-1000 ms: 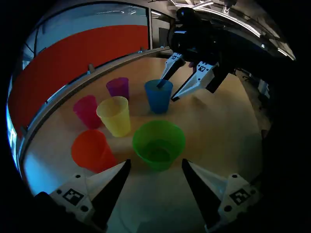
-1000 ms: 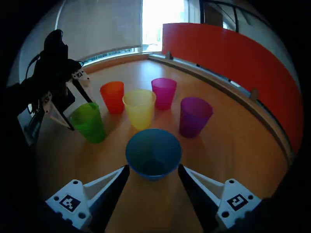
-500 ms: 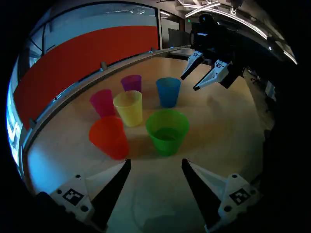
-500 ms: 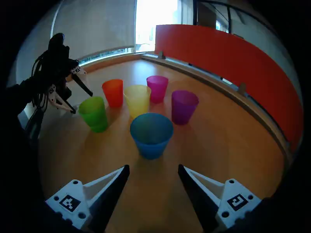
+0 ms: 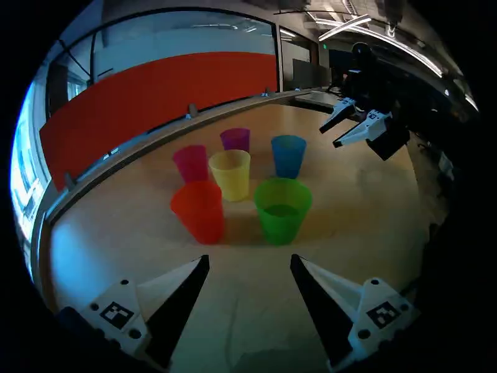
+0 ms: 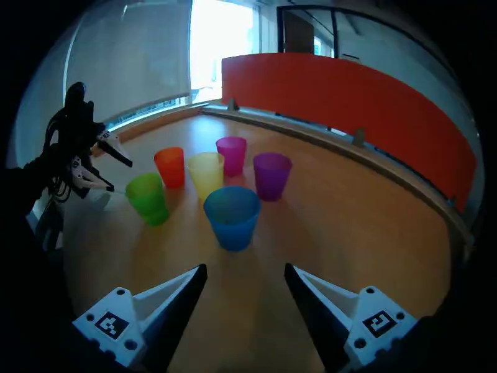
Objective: Pour water
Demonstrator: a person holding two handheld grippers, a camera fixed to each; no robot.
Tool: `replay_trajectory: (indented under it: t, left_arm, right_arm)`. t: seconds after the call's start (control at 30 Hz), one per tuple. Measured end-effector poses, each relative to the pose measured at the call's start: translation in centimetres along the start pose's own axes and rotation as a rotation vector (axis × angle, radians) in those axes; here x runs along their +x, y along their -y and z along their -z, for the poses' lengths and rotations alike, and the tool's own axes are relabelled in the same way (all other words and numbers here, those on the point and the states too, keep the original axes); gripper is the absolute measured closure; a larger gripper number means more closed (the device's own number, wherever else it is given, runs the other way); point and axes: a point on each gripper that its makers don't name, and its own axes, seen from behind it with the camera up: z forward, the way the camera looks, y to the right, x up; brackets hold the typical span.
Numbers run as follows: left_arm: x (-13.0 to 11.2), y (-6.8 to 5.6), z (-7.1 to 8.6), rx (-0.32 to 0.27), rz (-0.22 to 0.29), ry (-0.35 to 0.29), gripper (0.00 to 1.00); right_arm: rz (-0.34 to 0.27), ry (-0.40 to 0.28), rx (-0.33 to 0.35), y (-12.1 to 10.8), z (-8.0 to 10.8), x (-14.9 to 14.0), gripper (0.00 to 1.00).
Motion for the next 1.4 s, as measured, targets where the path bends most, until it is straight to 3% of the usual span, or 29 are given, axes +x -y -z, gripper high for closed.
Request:
replay_trajectory:
  t: [0.17,0.37,0.67,0.97,1.17,1.4]
  left_arm:
    - [0.4,1.3,1.0,0.056,0.056,-0.046,0.03]
    - [0.5,3.7,2.1,0.159,0.140,-0.095,0.02]
    - [2.2,7.0,5.0,0.357,0.212,-0.243,0.03]
    - [3.8,9.5,7.2,0.560,0.248,-0.362,0.03]
    - [5.3,10.2,8.7,0.660,0.260,-0.456,0.03]
    - [5.2,10.5,8.7,0.712,0.301,-0.515,0.03]
  right_arm:
    - [-0.035,-0.024,-0.063,-0.6,1.3,-0.4,0.03]
    - [-0.054,-0.079,-0.184,-1.9,3.0,-0.1,0.03]
    - [-0.125,-0.253,-0.398,-4.7,6.1,2.5,0.03]
    - [-0.155,-0.407,-0.555,-5.8,8.8,3.7,0.03]
    - [-0.150,-0.497,-0.630,-6.7,10.1,4.7,0.03]
    - [-0.142,-0.606,-0.700,-7.1,11.8,6.3,0.03]
